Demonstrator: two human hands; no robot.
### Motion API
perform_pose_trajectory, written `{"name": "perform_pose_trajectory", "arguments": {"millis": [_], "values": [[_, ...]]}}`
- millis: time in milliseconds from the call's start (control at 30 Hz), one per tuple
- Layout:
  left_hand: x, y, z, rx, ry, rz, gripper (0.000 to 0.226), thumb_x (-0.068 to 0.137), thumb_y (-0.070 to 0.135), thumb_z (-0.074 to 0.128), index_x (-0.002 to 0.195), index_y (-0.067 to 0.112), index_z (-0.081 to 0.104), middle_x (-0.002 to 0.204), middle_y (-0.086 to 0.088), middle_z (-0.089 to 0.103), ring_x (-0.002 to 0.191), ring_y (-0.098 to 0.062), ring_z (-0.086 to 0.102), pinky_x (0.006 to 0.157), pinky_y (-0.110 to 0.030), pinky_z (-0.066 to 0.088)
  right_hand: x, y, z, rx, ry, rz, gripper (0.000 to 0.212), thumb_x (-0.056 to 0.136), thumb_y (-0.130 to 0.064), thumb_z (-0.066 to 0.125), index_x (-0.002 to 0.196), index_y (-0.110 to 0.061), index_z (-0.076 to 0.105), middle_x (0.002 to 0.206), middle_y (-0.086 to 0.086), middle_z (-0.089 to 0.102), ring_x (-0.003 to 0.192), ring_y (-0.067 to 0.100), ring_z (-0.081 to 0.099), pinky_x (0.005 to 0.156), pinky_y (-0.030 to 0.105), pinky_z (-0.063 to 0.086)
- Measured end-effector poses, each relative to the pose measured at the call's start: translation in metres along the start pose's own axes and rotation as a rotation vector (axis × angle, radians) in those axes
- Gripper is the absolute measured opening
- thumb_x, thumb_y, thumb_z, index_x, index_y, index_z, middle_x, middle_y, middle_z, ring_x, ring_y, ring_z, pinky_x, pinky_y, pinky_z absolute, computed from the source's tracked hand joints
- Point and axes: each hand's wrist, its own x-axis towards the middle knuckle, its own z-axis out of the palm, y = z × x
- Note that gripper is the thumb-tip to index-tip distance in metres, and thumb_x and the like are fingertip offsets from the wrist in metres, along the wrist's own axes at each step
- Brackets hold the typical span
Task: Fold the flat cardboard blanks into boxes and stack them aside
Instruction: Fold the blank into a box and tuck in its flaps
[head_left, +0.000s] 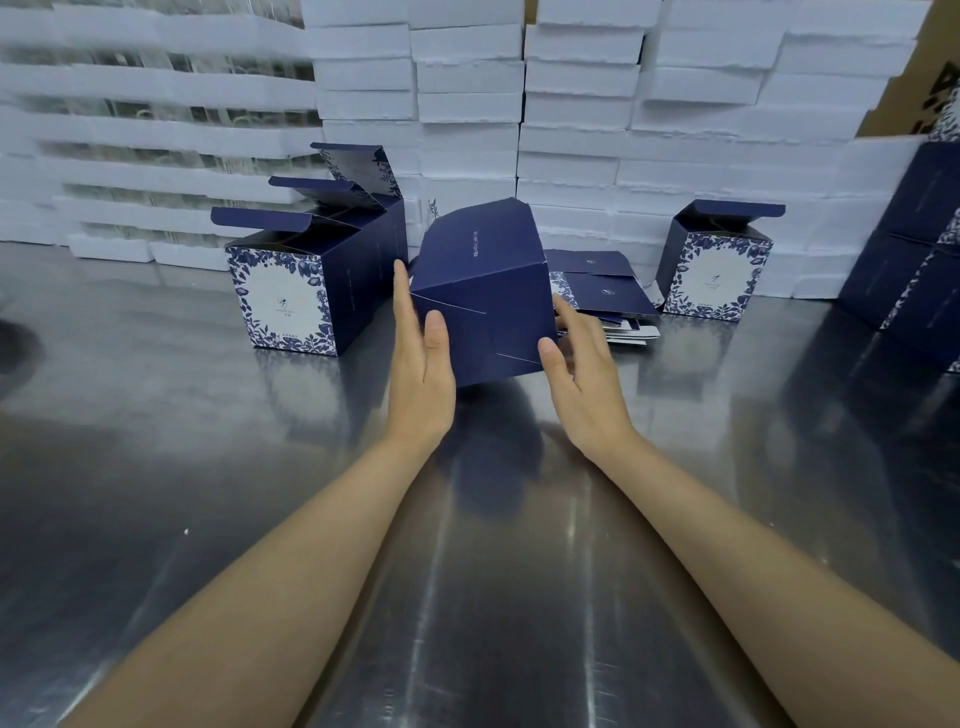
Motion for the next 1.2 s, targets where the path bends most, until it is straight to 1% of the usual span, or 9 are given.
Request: {"name": "perform_pose_trajectory", "arguments": {"millis": [133,267,400,567,667,800,900,1067,1200], "values": [[0.001,-0.001,-0.003,-0.123,0.005,0.006,0.044,0.101,0.038,0.03,0.144,0.031,0.029,0.14,0.009,0.046,0.129,-0.012,0.046,0.111,-0.049,0.035,0.001,0.004,-0.002,0.004,0.062,-0.067,0.048,0.099,-0.021,0.044,0.147,-0.023,0.039,0.118,0.001,0.039,0.098,-0.006,0.042,0.089,0.008,0.036],[0.004,-0.004,-0.008,-0.134,0.11,-0.115,0.032,0.091,0.056,0.03,0.101,0.034,0.051,0.094,0.028,0.058,0.093,-0.014,0.053,0.095,-0.056,0.041,0.002,0.007,-0.008,-0.039,0.115,-0.217,0.05,0.092,0.01,0.044,0.138,-0.009,0.046,0.147,0.007,0.025,0.112,0.009,0.044,0.101,0.012,0.031],[0.007,-0.006,-0.006,-0.126,0.056,-0.188,0.031,0.091,0.046,0.038,0.085,0.024,0.059,0.117,0.009,0.063,0.119,-0.015,0.053,0.11,-0.043,0.035,0.001,0.007,-0.013,0.009,0.112,-0.193,0.053,0.076,0.025,0.032,0.101,0.001,0.071,0.149,0.004,0.026,0.119,0.025,0.052,0.106,0.022,0.038],[0.004,-0.011,0.003,0.144,-0.052,-0.285,0.032,0.099,0.008,0.044,0.129,0.013,0.053,0.157,0.001,0.023,0.128,0.005,0.029,0.088,0.008,0.019,0.002,0.004,-0.009,0.05,0.25,-0.102,0.045,0.074,0.022,0.036,0.084,-0.013,0.063,0.118,0.0,0.04,0.101,0.002,0.053,0.087,0.021,0.043],[0.006,-0.011,-0.002,0.198,0.042,-0.31,0.037,0.1,0.011,0.045,0.137,0.011,0.046,0.154,-0.003,0.024,0.124,0.001,0.032,0.093,-0.005,0.022,0.005,0.006,-0.011,0.039,0.308,0.02,0.05,0.075,0.018,0.038,0.109,-0.014,0.059,0.119,0.0,0.034,0.097,-0.006,0.045,0.087,0.013,0.039],[0.006,-0.008,0.001,0.105,-0.013,-0.329,0.048,0.102,0.035,0.041,0.146,0.017,0.035,0.153,0.002,0.028,0.134,-0.003,0.031,0.101,-0.014,0.02,0.011,0.013,-0.015,0.159,0.126,0.249,0.068,0.087,0.012,0.045,0.149,-0.014,0.029,0.151,0.004,0.027,0.134,0.01,0.036,0.109,0.018,0.032],[0.003,-0.01,0.005,0.041,-0.199,-0.37,0.058,0.1,0.053,0.028,0.153,0.03,0.02,0.157,0.015,0.022,0.138,0.001,0.023,0.108,-0.019,0.016,0.015,0.014,-0.016,0.395,0.067,0.389,0.061,0.097,-0.005,0.045,0.151,-0.024,0.026,0.129,-0.011,0.054,0.104,-0.018,0.053,0.082,-0.004,0.037],[0.009,-0.007,0.005,-0.096,-0.088,-0.351,0.054,0.101,0.057,0.014,0.152,0.041,0.012,0.158,0.011,0.023,0.144,-0.009,0.023,0.12,-0.043,0.017,0.009,0.007,-0.018,0.091,0.104,0.074,0.048,0.097,-0.01,0.04,0.142,-0.027,0.04,0.118,-0.011,0.055,0.115,0.005,0.047,0.101,0.02,0.034],[0.003,0.005,-0.001,-0.063,-0.056,0.1,0.053,0.102,0.038,0.026,0.147,0.039,-0.001,0.159,0.014,0.014,0.146,-0.003,0.017,0.118,-0.023,0.015,0.008,0.002,-0.017,-0.134,0.258,-0.289,0.045,0.093,-0.009,0.039,0.137,-0.005,0.048,0.129,0.007,0.044,0.123,0.021,0.039,0.109,0.021,0.025]]}}
